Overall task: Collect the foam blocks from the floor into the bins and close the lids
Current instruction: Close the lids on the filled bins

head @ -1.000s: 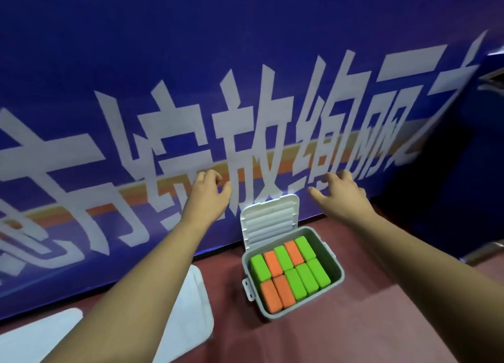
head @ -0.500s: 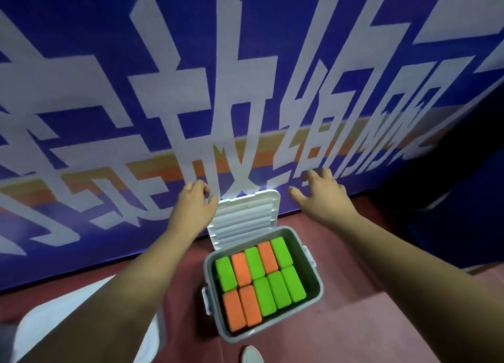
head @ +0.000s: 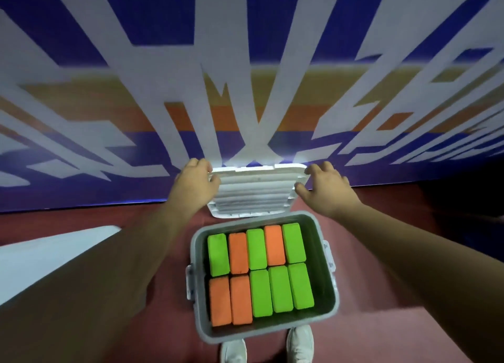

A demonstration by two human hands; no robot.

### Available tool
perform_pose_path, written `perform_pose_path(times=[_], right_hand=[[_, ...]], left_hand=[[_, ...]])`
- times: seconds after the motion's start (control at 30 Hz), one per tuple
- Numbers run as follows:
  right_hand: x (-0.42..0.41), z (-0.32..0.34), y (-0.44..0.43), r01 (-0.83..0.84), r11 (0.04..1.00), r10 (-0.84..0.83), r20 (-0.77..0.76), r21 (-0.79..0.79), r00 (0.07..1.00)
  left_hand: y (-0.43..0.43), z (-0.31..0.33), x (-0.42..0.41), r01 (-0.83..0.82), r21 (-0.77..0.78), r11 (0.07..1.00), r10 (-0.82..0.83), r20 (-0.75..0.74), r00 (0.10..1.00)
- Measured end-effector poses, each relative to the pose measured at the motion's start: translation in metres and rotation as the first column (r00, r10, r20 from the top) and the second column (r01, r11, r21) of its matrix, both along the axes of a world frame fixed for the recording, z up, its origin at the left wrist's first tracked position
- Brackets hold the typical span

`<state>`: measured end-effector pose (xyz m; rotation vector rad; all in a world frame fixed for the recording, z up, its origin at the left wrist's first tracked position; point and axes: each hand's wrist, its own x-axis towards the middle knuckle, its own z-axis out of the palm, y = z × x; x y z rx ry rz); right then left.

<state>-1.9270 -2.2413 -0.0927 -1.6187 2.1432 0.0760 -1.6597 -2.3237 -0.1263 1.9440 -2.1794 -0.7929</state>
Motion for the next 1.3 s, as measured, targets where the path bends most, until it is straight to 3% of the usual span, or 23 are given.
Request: perform_pose_path(times=[0.27, 0.4, 0.63, 0.7, 0.77, 0.83, 0.9, 0.97, 1.03, 1.1, 1.17, 1.23, 1.27, 1.3], right_hand=[[-0.016, -0.152, -0.067, -0.221, 0.967, 0.212, -0.075, -0.128, 0.974], [-0.012, -0.201, -0.085, -0.271, 0.932, 0.224, -0.206, -0.242, 0.953], [-0.006, -0.223, -0.06, -0.452, 0.867, 0.424, -0.166, -0.208, 0.89], [-0.013, -0.218, -0.055, -0.462, 0.873, 0.45, -0.105, -0.159, 0.887], [-0.019, -0.21, -0.051, -0.446, 0.884, 0.446, -0.029, -0.144, 0.894], [-0.027, -0.201, -0.043, -0.437, 0.881, 0.446, 0.006, -0.181, 0.895], [-0.035, -0.188, -0.029, -0.432, 0.866, 0.454, 0.037, -0.253, 0.89], [-0.045, -0.178, -0.01, -0.433, 0.85, 0.476, 0.086, -0.3, 0.875], [-0.056, -0.171, 0.008, -0.409, 0.861, 0.466, 0.148, -0.301, 0.872], [-0.063, -0.164, 0.025, -0.383, 0.872, 0.452, 0.201, -0.305, 0.869], [-0.066, -0.159, 0.043, -0.367, 0.862, 0.448, 0.186, -0.349, 0.874], [-0.062, -0.157, 0.064, -0.206, 0.896, 0.27, 0.115, -0.394, 0.956], [-0.058, -0.157, 0.074, -0.001, 0.938, 0.055, 0.146, -0.348, 0.988], [-0.051, -0.154, 0.084, 0.266, 0.945, -0.21, 0.266, -0.193, 0.941]], left_hand=[[-0.047, -0.123, -0.027, 0.037, 0.124, 0.992, -0.057, 0.164, 0.985], [-0.045, -0.164, -0.034, 0.037, -0.061, 0.997, -0.018, 0.28, 0.96], [0.014, -0.178, -0.036, -0.121, 0.038, 0.992, 0.114, 0.145, 0.983], [0.022, -0.173, -0.037, -0.139, 0.123, 0.983, 0.126, 0.11, 0.986], [0.02, -0.159, -0.041, -0.227, 0.271, 0.936, 0.244, -0.03, 0.969], [0.019, -0.142, -0.044, -0.421, 0.365, 0.83, 0.5, -0.155, 0.852], [0.022, -0.128, -0.037, -0.592, 0.419, 0.689, 0.684, -0.106, 0.722], [0.034, -0.116, -0.027, -0.618, 0.607, 0.5, 0.779, -0.003, 0.627], [0.052, -0.108, -0.018, -0.552, 0.761, 0.34, 0.801, 0.073, 0.594], [0.07, -0.101, -0.015, -0.523, 0.804, 0.284, 0.827, 0.07, 0.557], [0.089, -0.093, -0.022, -0.541, 0.786, 0.297, 0.875, 0.002, 0.483], [0.111, -0.09, -0.028, -0.573, 0.767, 0.289, 0.93, -0.084, 0.357], [0.122, -0.092, -0.03, -0.587, 0.76, 0.281, 0.947, -0.121, 0.296], [0.132, -0.098, -0.031, -0.586, 0.758, 0.287, 0.95, -0.147, 0.275]])
